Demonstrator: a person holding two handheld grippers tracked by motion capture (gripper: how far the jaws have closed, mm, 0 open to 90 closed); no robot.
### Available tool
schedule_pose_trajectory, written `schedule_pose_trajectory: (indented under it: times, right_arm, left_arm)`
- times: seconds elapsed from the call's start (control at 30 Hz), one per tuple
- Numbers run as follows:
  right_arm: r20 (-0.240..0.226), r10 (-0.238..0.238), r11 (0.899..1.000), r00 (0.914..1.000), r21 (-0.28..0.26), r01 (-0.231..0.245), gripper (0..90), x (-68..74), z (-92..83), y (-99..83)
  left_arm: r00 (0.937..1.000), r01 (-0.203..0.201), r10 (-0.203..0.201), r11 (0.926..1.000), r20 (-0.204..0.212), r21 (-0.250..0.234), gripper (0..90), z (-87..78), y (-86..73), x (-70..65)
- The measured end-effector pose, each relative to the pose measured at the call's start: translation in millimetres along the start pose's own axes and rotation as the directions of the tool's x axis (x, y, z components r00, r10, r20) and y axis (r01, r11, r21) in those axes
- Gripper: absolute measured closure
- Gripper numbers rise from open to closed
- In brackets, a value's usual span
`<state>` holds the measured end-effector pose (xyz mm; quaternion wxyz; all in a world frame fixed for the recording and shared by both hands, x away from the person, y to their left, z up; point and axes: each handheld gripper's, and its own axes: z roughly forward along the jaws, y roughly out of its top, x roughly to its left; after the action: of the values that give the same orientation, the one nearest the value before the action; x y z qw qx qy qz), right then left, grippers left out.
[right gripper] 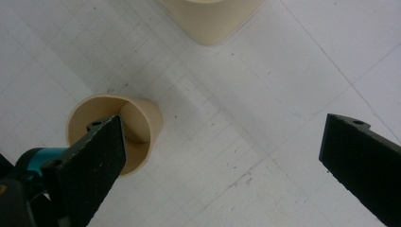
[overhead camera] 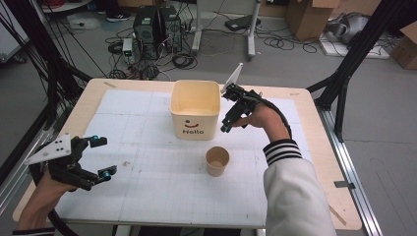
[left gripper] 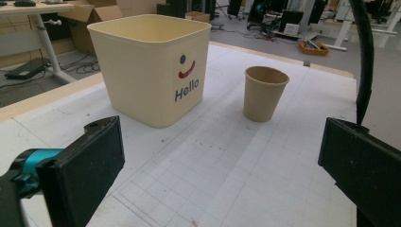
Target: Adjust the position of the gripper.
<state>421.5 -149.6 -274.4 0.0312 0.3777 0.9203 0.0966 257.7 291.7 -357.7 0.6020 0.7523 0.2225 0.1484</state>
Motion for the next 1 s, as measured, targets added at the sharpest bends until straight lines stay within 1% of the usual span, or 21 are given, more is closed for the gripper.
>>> schedule_pose_trajectory:
  times: [0.2, 0.33, 0.63, 0.77, 0.8, 1.0]
  right_arm:
    - [-0.001, -0.005, 1.0, 1.0, 0.001, 0.005, 0.5, 0.0, -0.8, -0.8]
    - [0.002, 0.002, 1.0, 1.0, 0.0, -0.002, 0.5, 0.3, -0.9, -1.5]
    - [0.0, -0.025, 1.0, 0.9997, 0.002, 0.025, 0.4, 3.3, -4.0, -4.2]
    - [-0.004, -0.056, 0.998, 0.9984, 0.001, 0.056, 0.4, 8.1, -6.6, -6.7]
    - [-0.014, -0.063, 0.998, 0.9979, -0.005, 0.063, 0.4, 9.5, -6.9, -7.2]
    - [-0.022, -0.121, 0.993, 0.9924, -0.006, 0.121, 0.4, 19.9, -9.2, -7.7]
  left_arm:
    - [1.0, -0.002, 0.002, 1.0, -0.001, -0.003, 1.7, -0.8, 0.4, 0.0]
    - [1.0, 0.0, 0.0, 1.0, -0.002, -0.004, 1.7, -1.0, 0.4, 0.0]
    - [1.0, 0.0, 0.0, 1.0, -0.003, -0.008, 1.7, -1.5, 0.6, 0.2]
    - [1.0, -0.001, 0.001, 1.0, -0.005, -0.009, 1.7, -2.9, 1.1, 0.3]
    - [1.0, 0.0, 0.0, 0.9999, -0.004, -0.012, 1.7, -3.1, 1.2, 0.5]
    - [1.0, 0.004, -0.004, 0.9998, -0.008, -0.018, 1.7, -4.6, 1.1, 1.0]
